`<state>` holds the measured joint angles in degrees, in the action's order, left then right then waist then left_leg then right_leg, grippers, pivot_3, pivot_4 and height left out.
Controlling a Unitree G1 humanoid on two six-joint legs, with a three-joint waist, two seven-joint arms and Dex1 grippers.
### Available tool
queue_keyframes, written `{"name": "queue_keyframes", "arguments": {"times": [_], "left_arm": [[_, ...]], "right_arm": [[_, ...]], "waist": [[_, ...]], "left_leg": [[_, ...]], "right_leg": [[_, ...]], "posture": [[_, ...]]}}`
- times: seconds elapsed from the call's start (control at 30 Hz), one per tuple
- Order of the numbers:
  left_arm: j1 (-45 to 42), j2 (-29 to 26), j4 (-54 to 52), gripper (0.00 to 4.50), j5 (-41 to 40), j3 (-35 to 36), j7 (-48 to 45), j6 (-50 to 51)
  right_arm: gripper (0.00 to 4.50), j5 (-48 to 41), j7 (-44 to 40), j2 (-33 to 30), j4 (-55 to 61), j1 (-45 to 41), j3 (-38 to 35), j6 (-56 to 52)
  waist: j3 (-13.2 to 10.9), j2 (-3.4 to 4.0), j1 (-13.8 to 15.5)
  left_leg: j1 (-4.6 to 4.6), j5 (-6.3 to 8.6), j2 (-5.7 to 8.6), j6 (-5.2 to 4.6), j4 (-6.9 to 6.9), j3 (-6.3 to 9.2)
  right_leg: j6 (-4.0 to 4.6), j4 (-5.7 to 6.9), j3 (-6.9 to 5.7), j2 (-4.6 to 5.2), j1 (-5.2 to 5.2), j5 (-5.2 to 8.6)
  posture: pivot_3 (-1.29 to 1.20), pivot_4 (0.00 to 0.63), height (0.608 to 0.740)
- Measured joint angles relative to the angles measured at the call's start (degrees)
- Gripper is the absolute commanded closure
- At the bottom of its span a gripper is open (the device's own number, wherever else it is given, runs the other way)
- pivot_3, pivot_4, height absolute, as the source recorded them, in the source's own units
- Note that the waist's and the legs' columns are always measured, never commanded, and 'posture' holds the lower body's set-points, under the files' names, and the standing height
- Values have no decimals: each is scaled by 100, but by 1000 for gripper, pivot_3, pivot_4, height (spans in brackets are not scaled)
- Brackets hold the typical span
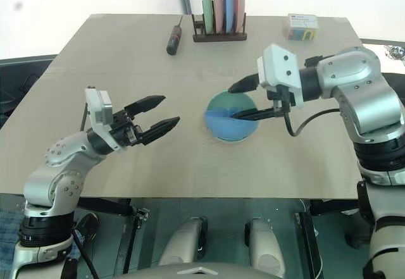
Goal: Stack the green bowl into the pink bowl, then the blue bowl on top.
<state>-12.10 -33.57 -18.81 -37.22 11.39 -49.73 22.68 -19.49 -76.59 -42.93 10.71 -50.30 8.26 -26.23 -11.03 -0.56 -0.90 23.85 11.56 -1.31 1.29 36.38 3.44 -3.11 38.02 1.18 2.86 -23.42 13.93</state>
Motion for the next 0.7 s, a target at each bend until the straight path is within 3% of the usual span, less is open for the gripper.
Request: {"name": "queue_keyframes", "arguments": {"times": [0.33,0.47,0.6,0.7], "left_arm": [[280,9,-101,334,11,5,169,-16],[678,-7,-208,334,178,167,425,-47],[1380,-188,-349,334,233,542,743,120],[1577,-222,-366,334,225,679,783,206]], "right_arm": [[366,255,422,-72,-330,369,-24,83],[366,346,780,-141,-570,1052,-224,137],[366,10,825,-471,-759,2083,-960,10],[366,-171,808,-530,-931,2321,-1250,-52]], "waist": [[1,-3,0],[2,-4,9],[2,-5,17],[2,-4,8]], "left_leg": [[-2,0,0,0,0,0],[0,0,0,0,-1,-3],[0,1,1,-2,-2,-6],[-6,1,-1,-2,-2,-9]], "right_leg": [[0,1,1,0,0,0],[0,0,4,0,-2,0],[1,-3,7,2,0,0],[0,0,9,1,0,1]], "posture": [[0,150,740],[0,150,740],[0,150,740],[0,150,740]]}}
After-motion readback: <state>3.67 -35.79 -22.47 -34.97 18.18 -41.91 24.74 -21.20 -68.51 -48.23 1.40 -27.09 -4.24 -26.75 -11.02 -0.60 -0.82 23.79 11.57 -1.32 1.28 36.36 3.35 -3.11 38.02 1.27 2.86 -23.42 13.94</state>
